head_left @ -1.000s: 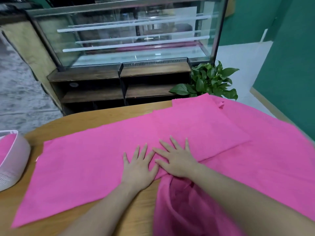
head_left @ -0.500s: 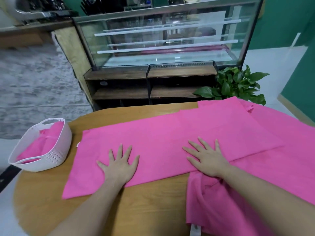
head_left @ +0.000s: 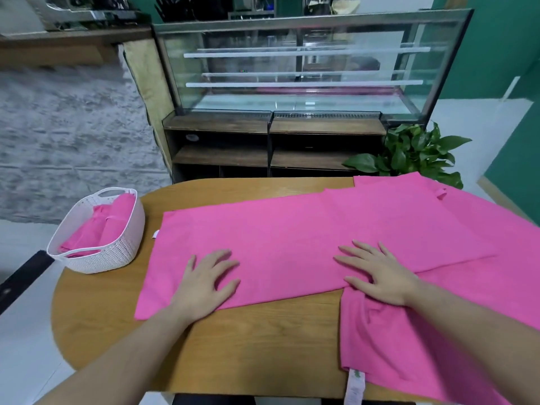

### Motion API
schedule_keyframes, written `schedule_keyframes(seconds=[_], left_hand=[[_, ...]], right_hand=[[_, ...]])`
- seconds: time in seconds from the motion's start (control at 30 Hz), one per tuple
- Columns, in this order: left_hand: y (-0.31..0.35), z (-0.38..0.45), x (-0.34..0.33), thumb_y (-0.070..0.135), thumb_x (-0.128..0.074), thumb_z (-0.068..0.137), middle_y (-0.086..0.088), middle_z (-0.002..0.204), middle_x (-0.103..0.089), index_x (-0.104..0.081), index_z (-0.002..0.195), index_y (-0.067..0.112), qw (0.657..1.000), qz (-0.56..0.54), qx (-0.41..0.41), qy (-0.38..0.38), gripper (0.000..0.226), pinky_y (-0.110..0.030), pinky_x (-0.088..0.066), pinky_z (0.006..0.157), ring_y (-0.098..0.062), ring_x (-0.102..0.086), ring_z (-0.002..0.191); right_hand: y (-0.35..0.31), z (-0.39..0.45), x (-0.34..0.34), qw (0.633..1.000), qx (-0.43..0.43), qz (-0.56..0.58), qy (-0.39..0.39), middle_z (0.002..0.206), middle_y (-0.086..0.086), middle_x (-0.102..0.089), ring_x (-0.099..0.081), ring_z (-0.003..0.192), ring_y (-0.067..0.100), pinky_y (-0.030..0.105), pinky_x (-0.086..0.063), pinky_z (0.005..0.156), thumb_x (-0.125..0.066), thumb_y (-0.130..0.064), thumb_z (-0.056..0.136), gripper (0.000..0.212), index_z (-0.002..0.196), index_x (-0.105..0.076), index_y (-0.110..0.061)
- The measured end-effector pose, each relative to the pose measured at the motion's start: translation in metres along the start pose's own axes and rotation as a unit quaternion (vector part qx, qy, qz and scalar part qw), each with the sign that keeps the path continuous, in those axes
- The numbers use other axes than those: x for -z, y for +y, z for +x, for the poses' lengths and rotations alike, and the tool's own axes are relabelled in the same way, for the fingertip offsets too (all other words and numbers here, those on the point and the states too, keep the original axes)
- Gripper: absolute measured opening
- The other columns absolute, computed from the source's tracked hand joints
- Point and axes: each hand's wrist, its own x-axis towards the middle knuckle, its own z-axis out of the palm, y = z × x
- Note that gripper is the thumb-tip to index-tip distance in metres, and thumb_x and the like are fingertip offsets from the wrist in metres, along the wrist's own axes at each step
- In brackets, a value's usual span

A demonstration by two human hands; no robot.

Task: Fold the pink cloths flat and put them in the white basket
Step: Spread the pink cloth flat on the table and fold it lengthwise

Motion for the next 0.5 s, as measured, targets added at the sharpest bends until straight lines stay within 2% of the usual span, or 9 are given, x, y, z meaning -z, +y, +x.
schedule_keyframes(seconds=[0.1, 0.2, 0.27, 0.37, 0.5], left_hand=[[0.004, -0.014, -0.002, 0.068, -0.054, 0.083, 0.017, 0.143, -0.047, -0.056, 0.132, 0.041, 0.993, 0.020, -0.114, 0.008, 0.056, -0.055, -0.017, 0.120, 0.001, -0.036, 0.137], [0.021, -0.017, -0.010, 0.062, -0.061, 0.082, 0.016, 0.140, -0.050, -0.057, 0.132, 0.039, 0.987, 0.027, -0.159, -0.003, 0.055, -0.038, -0.027, 0.115, -0.002, -0.042, 0.132], [0.042, -0.012, -0.013, 0.056, -0.061, 0.081, 0.014, 0.136, -0.054, -0.059, 0.130, 0.037, 0.985, 0.027, -0.171, 0.001, 0.052, -0.033, -0.039, 0.104, -0.005, -0.048, 0.126], [0.074, 0.002, -0.019, 0.050, -0.060, 0.076, 0.011, 0.128, -0.059, -0.061, 0.123, 0.035, 0.983, 0.041, -0.176, 0.001, 0.049, -0.032, -0.047, 0.092, -0.009, -0.055, 0.118], [0.115, 0.023, -0.026, 0.042, -0.052, 0.072, 0.006, 0.125, -0.058, -0.054, 0.125, 0.034, 0.993, 0.058, -0.101, -0.022, 0.054, -0.037, -0.052, 0.081, -0.019, -0.061, 0.111]], right_hand=[[0.012, -0.017, 0.000, 0.999, 0.040, -0.022, 0.020, 0.157, -0.026, -0.023, -0.015, 0.147, 0.000, 0.047, -0.014, 0.123, -0.041, -0.057, 0.091, 0.056, 0.146, -0.031, -0.054], [0.018, -0.024, 0.001, 0.998, 0.039, -0.036, 0.031, 0.155, -0.021, -0.032, -0.029, 0.143, 0.004, 0.043, -0.027, 0.119, -0.042, -0.040, 0.087, 0.060, 0.145, -0.038, -0.049], [0.019, -0.023, 0.004, 0.998, 0.020, -0.055, 0.040, 0.155, -0.017, -0.034, -0.035, 0.141, 0.008, 0.040, -0.031, 0.116, -0.039, -0.035, 0.085, 0.064, 0.147, -0.035, -0.048], [0.012, -0.019, 0.010, 0.996, -0.043, -0.067, 0.027, 0.159, -0.016, -0.026, -0.029, 0.144, 0.012, 0.036, -0.023, 0.119, -0.046, -0.032, 0.089, 0.066, 0.150, -0.026, -0.048], [-0.012, -0.003, 0.012, 0.995, -0.082, -0.041, 0.031, 0.160, -0.015, -0.026, -0.023, 0.147, 0.015, 0.039, -0.020, 0.119, -0.052, -0.032, 0.092, 0.064, 0.149, -0.029, -0.048]])
